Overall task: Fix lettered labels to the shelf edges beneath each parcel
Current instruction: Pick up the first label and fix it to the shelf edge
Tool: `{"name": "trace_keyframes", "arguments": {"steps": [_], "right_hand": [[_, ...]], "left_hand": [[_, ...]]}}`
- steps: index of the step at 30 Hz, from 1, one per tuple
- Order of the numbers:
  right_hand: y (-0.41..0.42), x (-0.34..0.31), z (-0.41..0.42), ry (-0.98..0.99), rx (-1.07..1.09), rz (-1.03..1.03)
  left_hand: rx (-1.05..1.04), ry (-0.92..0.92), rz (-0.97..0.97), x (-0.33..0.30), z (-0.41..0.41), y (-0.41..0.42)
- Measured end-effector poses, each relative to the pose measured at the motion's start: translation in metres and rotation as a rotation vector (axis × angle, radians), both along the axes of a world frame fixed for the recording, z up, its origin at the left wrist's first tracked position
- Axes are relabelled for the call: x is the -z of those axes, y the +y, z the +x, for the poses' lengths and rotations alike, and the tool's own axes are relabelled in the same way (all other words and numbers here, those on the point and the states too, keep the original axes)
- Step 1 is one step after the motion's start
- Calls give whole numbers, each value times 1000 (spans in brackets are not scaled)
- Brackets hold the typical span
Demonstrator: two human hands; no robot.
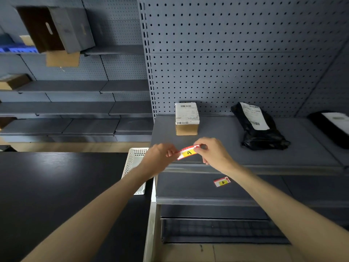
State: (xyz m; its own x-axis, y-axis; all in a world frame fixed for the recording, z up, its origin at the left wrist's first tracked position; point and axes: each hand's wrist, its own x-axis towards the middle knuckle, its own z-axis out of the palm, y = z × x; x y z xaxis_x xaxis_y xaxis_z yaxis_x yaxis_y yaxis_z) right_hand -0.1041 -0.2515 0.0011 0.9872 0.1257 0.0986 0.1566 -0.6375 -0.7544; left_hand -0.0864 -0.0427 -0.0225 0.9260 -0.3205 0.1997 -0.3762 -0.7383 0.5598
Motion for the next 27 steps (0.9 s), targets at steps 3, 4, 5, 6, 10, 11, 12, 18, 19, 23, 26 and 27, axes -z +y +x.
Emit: {"name": "trace_keyframes", "arguments": {"steps": [3, 4, 5, 6, 10, 11, 12, 18, 19, 23, 26, 27], "right_hand": [[-9, 7, -11, -27, 22, -14], [-10, 9, -14, -36, 30, -5], [-11, 11, -16, -43, 37, 2], [-11, 13, -18, -48, 36, 8], [-7, 19, -21, -64, 20, -3], [-6, 21, -21, -68, 15, -7], [-5, 23, -21, -73, 9, -13], [7, 35, -10, -92, -3, -94], [9, 38, -8, -91, -9, -123], [16, 45, -7, -94, -62, -284], [17, 45, -4, -111, -66, -340], [17, 45, -3, -112, -68, -355]], "left_hand": [[-68, -151, 35, 26, -25, -6], [-73, -187, 64, 34, -33, -5], [-69, -216, 103, 43, -40, -5], [-62, -240, 147, 50, -45, -4], [-79, -291, 204, 63, -54, -7], [-91, -283, 200, 64, -56, -9], [-100, -270, 196, 64, -56, -10], [-80, -266, 205, 64, -58, -8], [-75, -270, 207, 64, -59, -8], [-75, -250, 235, 62, -57, -7], [-68, -218, 264, 59, -51, -6], [-69, -209, 268, 58, -49, -6]]}}
